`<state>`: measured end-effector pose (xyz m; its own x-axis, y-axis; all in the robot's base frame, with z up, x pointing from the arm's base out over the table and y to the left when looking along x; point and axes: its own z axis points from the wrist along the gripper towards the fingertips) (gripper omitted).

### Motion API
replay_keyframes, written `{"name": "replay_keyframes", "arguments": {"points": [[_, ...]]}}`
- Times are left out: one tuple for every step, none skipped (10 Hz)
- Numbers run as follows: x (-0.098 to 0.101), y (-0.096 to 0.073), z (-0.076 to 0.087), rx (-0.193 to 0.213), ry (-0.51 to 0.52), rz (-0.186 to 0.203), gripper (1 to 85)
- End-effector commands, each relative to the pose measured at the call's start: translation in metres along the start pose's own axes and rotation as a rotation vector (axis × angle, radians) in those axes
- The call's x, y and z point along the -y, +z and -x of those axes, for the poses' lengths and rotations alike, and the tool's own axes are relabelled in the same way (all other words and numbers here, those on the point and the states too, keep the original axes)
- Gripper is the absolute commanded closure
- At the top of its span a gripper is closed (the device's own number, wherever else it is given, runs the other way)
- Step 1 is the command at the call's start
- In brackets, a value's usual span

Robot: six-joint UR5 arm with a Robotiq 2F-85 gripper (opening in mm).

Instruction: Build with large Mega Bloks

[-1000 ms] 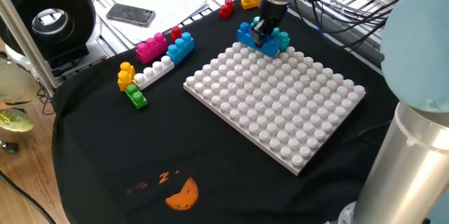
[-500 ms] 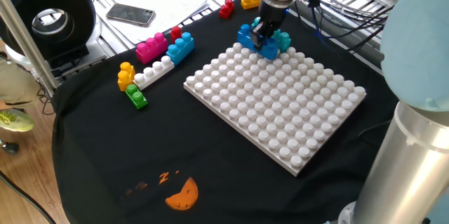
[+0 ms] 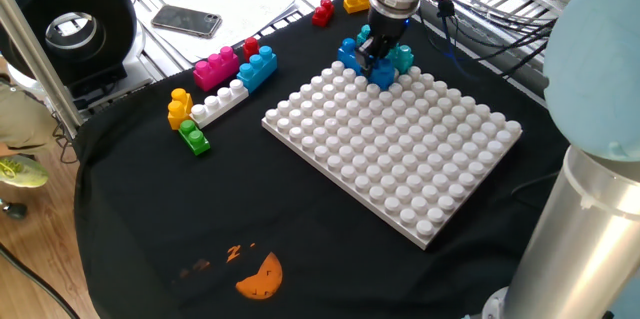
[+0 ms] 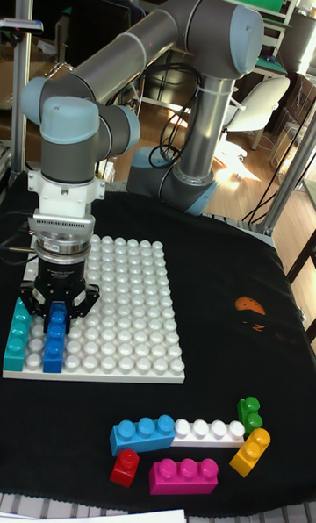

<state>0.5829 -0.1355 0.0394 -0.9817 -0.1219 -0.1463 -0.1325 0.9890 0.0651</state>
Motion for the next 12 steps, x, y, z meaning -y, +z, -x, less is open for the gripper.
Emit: {"name": "replay_keyframes", "arguments": {"points": [[-0.002,-0.012,0.001,0.024,-0.054,0.046,27.3],[-0.003,-0.012,0.003,0.031,-0.069,0.050,22.7],[-0.007,-0.013,0.004,0.033,-0.071,0.063,21.7],[-0.012,-0.016,0.005,0.030,-0.059,0.084,23.3],[-0.015,-0.023,0.008,0.025,-0.056,0.088,24.7],[-0.016,-0.029,0.011,0.012,-0.054,0.085,26.7],[-0.017,-0.035,0.015,0.000,-0.055,0.081,28.0],[-0.017,-0.040,0.020,-0.008,-0.053,0.079,37.0],[-0.017,-0.046,0.023,-0.021,-0.049,0.077,57.7],[-0.012,-0.049,0.023,-0.036,-0.045,0.064,78.7],[-0.008,-0.051,0.023,-0.041,-0.045,0.052,84.0],[-0.011,-0.052,0.023,-0.039,-0.041,0.057,84.0]]}}
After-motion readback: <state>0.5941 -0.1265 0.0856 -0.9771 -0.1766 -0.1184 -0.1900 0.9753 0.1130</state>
